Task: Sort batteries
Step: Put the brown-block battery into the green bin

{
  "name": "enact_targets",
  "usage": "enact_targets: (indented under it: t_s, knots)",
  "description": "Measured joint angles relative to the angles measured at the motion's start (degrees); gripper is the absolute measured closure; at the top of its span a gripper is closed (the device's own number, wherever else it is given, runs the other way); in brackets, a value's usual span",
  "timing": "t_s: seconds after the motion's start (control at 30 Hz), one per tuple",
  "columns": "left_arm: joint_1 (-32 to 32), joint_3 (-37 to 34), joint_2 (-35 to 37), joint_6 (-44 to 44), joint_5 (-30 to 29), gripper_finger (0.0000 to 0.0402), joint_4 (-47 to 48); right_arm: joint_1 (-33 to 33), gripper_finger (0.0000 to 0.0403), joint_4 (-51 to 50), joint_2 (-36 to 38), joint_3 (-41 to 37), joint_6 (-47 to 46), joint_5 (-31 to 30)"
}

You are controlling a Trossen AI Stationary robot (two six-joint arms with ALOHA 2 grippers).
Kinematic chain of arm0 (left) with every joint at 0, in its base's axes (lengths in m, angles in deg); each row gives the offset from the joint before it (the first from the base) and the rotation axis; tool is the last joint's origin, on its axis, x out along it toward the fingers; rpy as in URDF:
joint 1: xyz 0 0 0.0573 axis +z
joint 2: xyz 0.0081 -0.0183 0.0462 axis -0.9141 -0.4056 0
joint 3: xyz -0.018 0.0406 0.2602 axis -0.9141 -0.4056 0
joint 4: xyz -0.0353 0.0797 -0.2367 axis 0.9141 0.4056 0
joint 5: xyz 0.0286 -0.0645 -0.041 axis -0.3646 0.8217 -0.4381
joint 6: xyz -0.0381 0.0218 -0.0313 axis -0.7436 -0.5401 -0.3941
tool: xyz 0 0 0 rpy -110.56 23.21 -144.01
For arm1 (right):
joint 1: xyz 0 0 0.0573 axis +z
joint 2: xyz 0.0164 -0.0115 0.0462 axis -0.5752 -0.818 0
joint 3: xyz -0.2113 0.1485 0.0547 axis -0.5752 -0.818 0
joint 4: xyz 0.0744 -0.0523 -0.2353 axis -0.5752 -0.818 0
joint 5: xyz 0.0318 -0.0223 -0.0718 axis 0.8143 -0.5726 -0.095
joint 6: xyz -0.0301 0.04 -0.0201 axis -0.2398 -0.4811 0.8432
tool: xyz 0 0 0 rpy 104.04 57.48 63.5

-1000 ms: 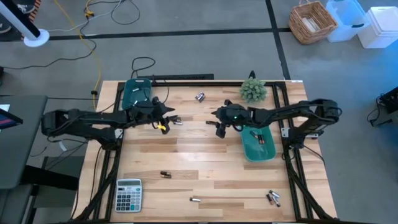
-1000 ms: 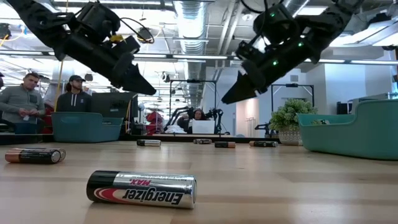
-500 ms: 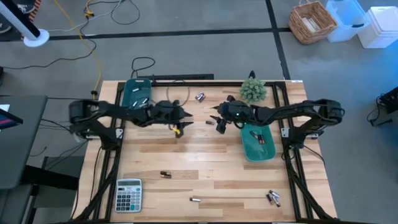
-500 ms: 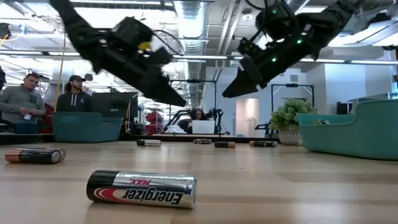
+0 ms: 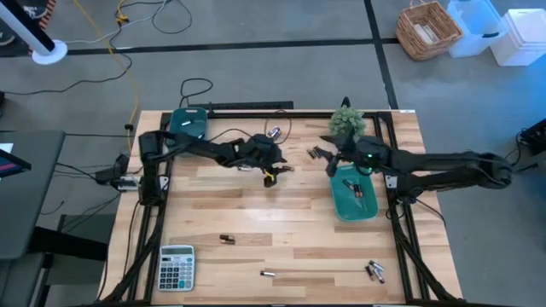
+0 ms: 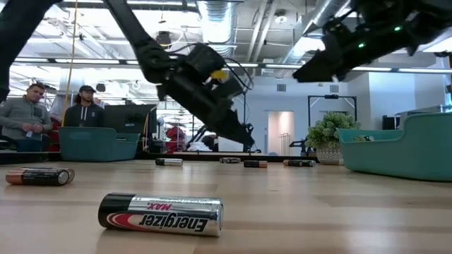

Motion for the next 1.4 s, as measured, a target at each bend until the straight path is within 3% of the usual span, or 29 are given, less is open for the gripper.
enact_targets:
  t_s: [0.17,0.4,0.57,1.2,1.4]
  knots:
    - [0.69,6.12,-4.84,-0.17,0.78,0.0237,5.87,0.00,0.0175,-0.24,5.66,-2.12,0.09,0.00]
    - [0.98,11.58,-7.75,0.90,0.89,0.0237,14.02,0.00,0.0175,-1.55,7.16,-2.74,0.88,0.00]
    - [0.98,11.88,-7.80,0.70,0.44,0.0246,16.66,-0.02,0.0175,-1.71,7.14,-2.74,1.92,0.00]
    - [1.00,11.90,-7.73,1.38,-1.78,0.0357,18.12,-0.11,0.0175,-0.82,7.11,-2.74,1.97,0.02]
    - [0.98,11.88,-7.73,1.36,-1.80,0.0358,18.14,-0.11,0.0175,-0.79,7.11,-2.74,1.97,0.00]
